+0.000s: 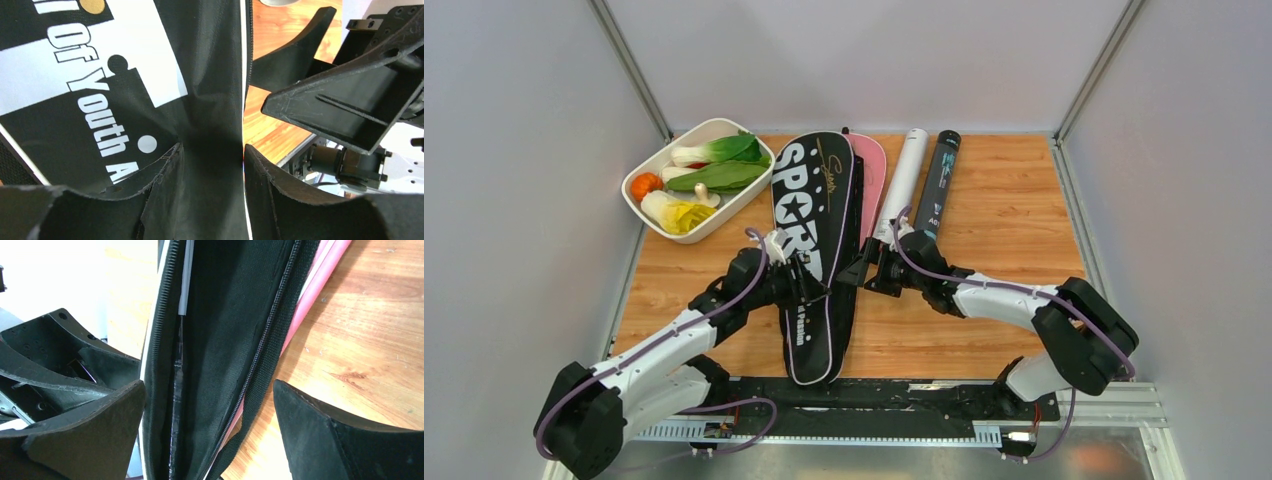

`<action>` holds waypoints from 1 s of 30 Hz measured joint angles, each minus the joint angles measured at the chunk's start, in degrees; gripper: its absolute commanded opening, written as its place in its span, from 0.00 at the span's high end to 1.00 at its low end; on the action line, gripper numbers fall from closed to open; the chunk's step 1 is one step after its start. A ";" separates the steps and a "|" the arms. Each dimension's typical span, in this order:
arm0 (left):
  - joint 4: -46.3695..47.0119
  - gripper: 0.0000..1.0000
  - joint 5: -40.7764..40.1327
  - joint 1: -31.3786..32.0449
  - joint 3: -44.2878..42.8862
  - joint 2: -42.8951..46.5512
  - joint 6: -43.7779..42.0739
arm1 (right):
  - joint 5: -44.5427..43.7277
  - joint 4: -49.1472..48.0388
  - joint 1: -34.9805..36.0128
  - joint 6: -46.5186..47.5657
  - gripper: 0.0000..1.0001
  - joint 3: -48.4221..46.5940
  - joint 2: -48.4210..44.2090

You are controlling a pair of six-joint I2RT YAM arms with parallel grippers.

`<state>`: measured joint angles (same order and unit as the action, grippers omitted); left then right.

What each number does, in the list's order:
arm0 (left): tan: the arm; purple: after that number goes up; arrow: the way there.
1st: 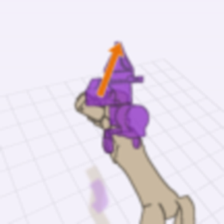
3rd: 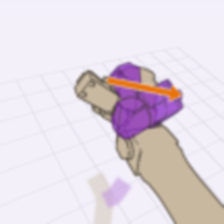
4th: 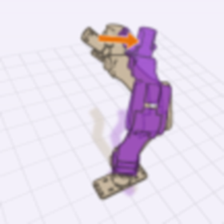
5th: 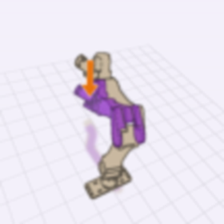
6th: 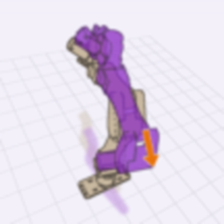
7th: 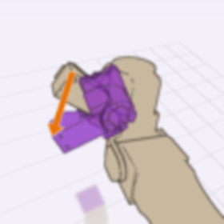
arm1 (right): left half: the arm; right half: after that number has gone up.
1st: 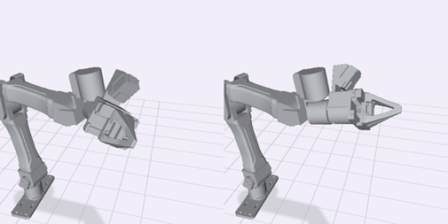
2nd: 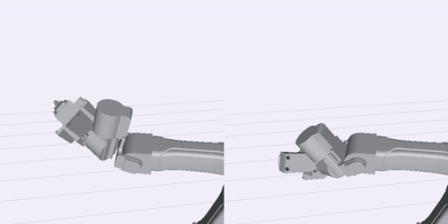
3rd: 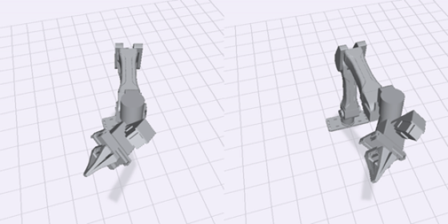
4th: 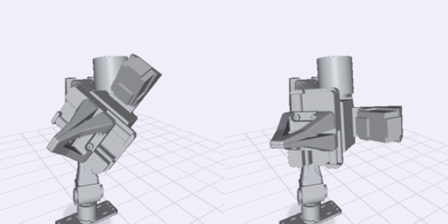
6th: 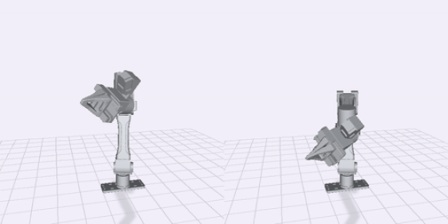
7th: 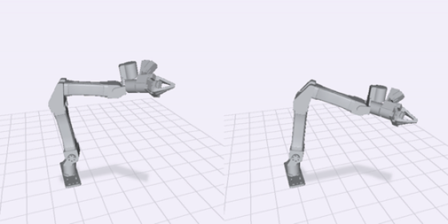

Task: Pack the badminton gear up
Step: Place the racket in the racket bag, then adjust the racket bag at the center of the board.

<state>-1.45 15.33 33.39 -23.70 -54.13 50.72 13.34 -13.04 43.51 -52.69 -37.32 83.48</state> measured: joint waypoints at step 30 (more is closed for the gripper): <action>6.34 0.64 1.05 0.39 4.63 -1.77 3.98 | 4.79 -11.23 0.96 0.50 1.00 -0.68 12.41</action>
<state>4.89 16.38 33.78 -19.07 -55.90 54.70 18.13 -24.27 44.47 -52.18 -38.00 95.90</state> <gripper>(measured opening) 0.340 0.081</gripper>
